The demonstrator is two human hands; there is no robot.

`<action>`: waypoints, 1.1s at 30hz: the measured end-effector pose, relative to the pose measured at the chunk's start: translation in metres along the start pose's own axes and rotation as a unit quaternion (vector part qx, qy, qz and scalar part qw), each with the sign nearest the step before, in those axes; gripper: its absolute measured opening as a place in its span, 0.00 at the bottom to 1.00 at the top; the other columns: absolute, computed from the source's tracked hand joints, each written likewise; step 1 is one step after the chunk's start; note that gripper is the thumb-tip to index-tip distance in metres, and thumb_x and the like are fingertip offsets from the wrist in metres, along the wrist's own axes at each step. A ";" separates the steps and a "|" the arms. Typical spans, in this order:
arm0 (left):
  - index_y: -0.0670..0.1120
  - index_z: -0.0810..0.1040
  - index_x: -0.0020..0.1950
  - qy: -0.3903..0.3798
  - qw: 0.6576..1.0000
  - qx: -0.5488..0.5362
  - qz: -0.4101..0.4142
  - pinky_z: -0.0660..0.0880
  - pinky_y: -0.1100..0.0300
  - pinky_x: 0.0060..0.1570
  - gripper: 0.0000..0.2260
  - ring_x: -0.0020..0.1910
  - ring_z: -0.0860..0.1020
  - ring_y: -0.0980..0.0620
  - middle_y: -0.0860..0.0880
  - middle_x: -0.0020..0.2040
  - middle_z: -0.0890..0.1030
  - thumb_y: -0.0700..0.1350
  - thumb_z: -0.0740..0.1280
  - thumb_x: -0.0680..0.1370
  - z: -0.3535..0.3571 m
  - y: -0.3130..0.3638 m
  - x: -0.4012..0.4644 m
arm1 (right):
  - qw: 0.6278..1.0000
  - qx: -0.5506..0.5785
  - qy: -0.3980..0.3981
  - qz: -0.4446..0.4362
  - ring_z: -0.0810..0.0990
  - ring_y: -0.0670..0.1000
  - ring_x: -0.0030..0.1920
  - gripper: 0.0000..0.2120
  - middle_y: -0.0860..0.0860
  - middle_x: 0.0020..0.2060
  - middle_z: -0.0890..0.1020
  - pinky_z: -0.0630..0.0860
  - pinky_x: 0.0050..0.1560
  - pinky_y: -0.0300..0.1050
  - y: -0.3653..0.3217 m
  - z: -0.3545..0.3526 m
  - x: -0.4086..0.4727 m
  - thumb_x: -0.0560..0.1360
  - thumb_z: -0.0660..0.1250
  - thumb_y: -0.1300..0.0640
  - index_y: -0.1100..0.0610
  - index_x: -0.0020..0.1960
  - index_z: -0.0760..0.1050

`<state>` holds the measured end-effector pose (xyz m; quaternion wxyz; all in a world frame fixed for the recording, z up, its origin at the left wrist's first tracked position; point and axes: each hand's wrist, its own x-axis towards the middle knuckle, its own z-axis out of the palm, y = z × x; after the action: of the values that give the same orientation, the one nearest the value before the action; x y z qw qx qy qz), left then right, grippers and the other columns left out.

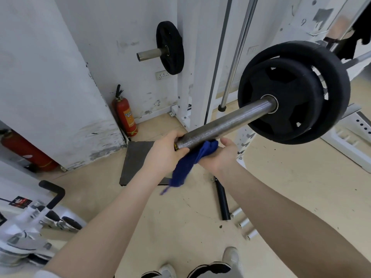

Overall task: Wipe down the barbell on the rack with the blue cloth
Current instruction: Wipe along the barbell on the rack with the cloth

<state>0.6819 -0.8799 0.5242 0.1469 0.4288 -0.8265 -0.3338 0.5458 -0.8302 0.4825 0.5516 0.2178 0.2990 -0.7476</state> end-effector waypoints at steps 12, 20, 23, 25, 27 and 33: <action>0.45 0.68 0.67 0.090 0.989 0.107 -0.043 0.65 0.48 0.66 0.21 0.64 0.69 0.45 0.45 0.62 0.74 0.44 0.65 0.74 0.040 0.036 0.010 | 0.949 -0.302 0.028 -0.087 0.79 0.54 0.53 0.11 0.55 0.53 0.80 0.76 0.58 0.54 -0.027 -0.007 -0.005 0.78 0.64 0.53 0.58 0.57 0.74; 0.42 0.71 0.63 0.123 0.982 0.140 0.008 0.58 0.53 0.67 0.17 0.63 0.67 0.43 0.43 0.60 0.75 0.43 0.63 0.74 0.057 0.064 0.023 | 0.890 -0.366 0.120 -0.244 0.76 0.55 0.55 0.17 0.55 0.54 0.76 0.72 0.58 0.49 -0.083 0.007 0.019 0.80 0.58 0.50 0.59 0.63 0.68; 0.43 0.67 0.67 0.095 0.990 0.103 0.016 0.60 0.56 0.66 0.20 0.65 0.65 0.46 0.44 0.63 0.71 0.42 0.63 0.76 0.065 0.078 0.026 | 0.873 -0.407 0.106 -0.245 0.74 0.53 0.55 0.20 0.55 0.59 0.72 0.73 0.60 0.50 -0.076 0.008 0.020 0.79 0.60 0.51 0.55 0.68 0.62; 0.44 0.65 0.69 0.081 0.993 0.081 0.023 0.61 0.58 0.65 0.21 0.65 0.64 0.48 0.46 0.64 0.69 0.42 0.62 0.76 0.069 0.085 0.027 | 0.859 -0.416 0.116 -0.275 0.70 0.53 0.61 0.22 0.52 0.64 0.69 0.66 0.67 0.51 -0.087 0.004 0.023 0.79 0.59 0.51 0.52 0.71 0.57; 0.45 0.65 0.69 0.075 0.993 0.078 0.039 0.63 0.59 0.63 0.20 0.63 0.65 0.48 0.46 0.64 0.69 0.42 0.62 0.77 0.070 0.088 0.026 | 0.817 -0.442 0.129 -0.348 0.65 0.54 0.69 0.29 0.53 0.71 0.64 0.60 0.71 0.49 -0.116 0.001 0.032 0.81 0.58 0.55 0.56 0.77 0.48; 0.49 0.61 0.72 0.095 0.970 0.225 0.006 0.50 0.48 0.70 0.21 0.71 0.59 0.47 0.50 0.71 0.65 0.43 0.56 0.79 0.083 0.095 0.053 | 0.670 -0.593 0.113 -0.432 0.55 0.57 0.74 0.28 0.57 0.77 0.50 0.55 0.72 0.46 -0.109 -0.003 0.027 0.81 0.56 0.58 0.59 0.77 0.48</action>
<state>0.5485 -0.8484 0.5257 0.1267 0.4758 -0.8650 -0.0961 0.4342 -0.8232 0.4850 0.1422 -0.2258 0.8003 -0.5370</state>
